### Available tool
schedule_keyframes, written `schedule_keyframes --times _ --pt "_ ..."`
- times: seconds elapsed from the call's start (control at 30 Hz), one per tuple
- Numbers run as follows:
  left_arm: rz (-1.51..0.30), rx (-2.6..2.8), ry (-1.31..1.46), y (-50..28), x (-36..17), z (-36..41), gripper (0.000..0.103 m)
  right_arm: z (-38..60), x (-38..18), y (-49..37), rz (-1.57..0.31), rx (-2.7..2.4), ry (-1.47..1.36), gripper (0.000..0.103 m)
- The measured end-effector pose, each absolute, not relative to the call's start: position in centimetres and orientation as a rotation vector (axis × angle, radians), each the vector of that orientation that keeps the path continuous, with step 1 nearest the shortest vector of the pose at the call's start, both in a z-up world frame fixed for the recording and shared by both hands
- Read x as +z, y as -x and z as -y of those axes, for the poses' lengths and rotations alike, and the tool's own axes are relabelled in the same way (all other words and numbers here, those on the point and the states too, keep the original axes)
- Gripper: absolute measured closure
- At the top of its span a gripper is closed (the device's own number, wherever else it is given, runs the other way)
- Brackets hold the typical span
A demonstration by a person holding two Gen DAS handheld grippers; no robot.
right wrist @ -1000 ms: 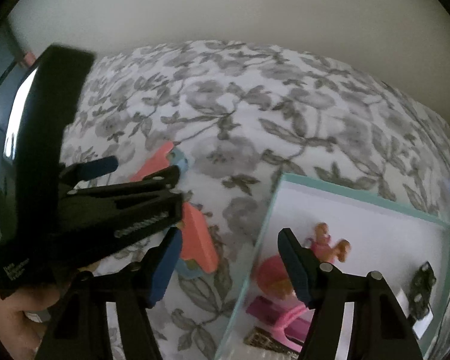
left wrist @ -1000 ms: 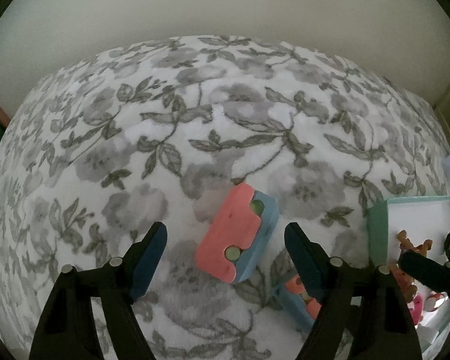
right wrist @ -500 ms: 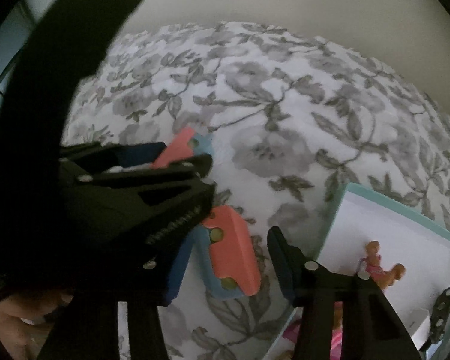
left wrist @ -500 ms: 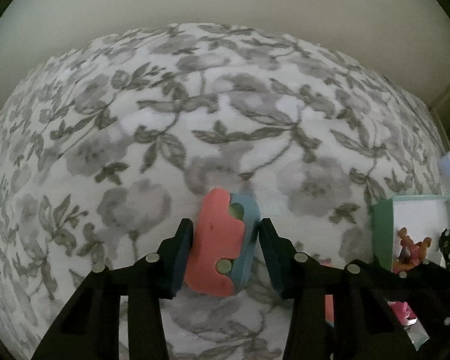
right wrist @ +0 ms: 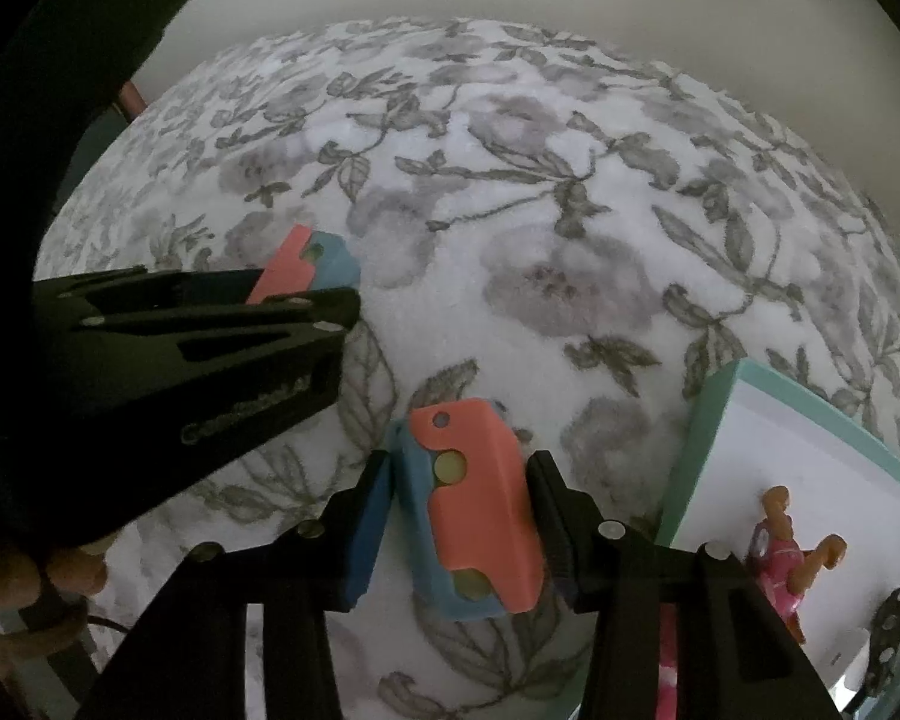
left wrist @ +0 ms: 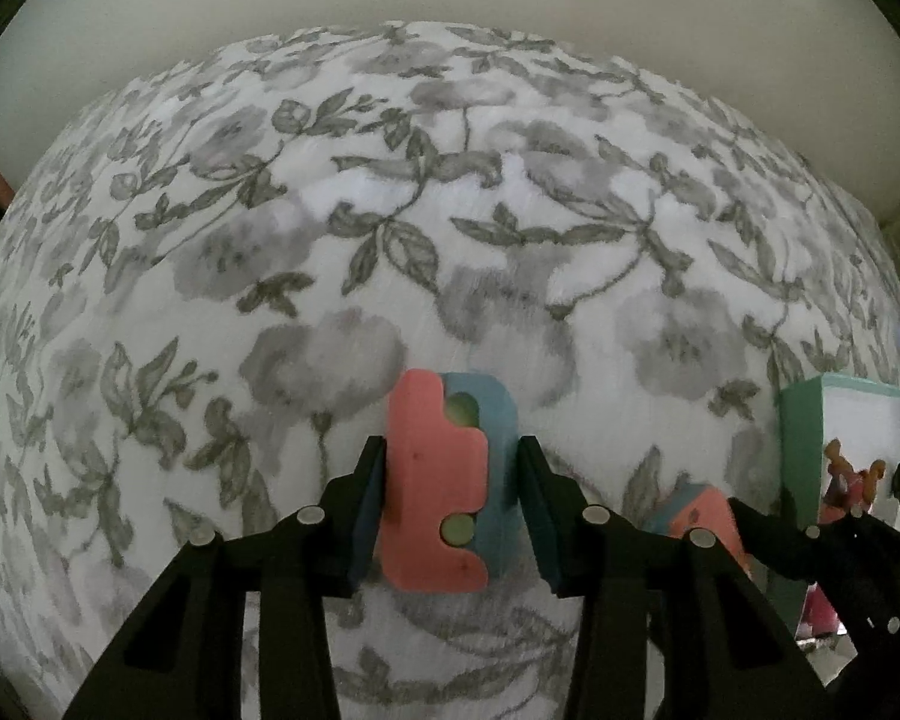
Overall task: Organize rigid objects
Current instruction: 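Carry the coral-and-blue toy pieces into the tray and release both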
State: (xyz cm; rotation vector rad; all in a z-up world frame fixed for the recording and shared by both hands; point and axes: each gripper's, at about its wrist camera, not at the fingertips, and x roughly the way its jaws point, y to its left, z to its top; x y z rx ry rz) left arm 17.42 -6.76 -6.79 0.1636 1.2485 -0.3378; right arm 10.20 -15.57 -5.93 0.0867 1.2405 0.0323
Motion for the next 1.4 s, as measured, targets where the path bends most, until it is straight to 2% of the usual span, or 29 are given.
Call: schedule_keyframes --times 0.2,0.43,0.57,0.6,0.63,0.97,1.4 --pt "-1.268 -0.347 -0.099 -15.7 -5.4 5.7 0.059 15.9 -5.2 -9.0 -1.234 0.039 -0.157 0.056" --pt "-1.208 -0.376 -0.089 -12.4 -1.1 5.6 0.059 17.0 -2.6 -6.0 -1.199 0.037 -0.252 0.060" --pt "-1.170 -0.388 -0.091 -10.1 1.3 6.1 0.059 17.5 -0.7 -3.5 -1.169 0.021 -0.264 0.069" --pt "-1.165 -0.390 -0.090 -9.5 1.6 6.1 0.059 17.6 -0.4 -3.1 -1.162 0.018 -0.269 0.078" --pt "-1.163 -0.393 -0.087 -9.1 1.8 6.0 0.059 17.8 0.0 -2.4 -1.154 0.015 -0.279 0.080" --pt "-1.136 -0.384 -0.077 -5.0 3.4 5.6 0.059 18.9 2.1 0.8 -1.097 -0.004 -0.351 0.080" --pt "-1.121 -0.571 -0.167 0.9 3.8 14.3 0.059 28.1 3.6 7.6 -1.023 -0.307 -0.471 0.080"
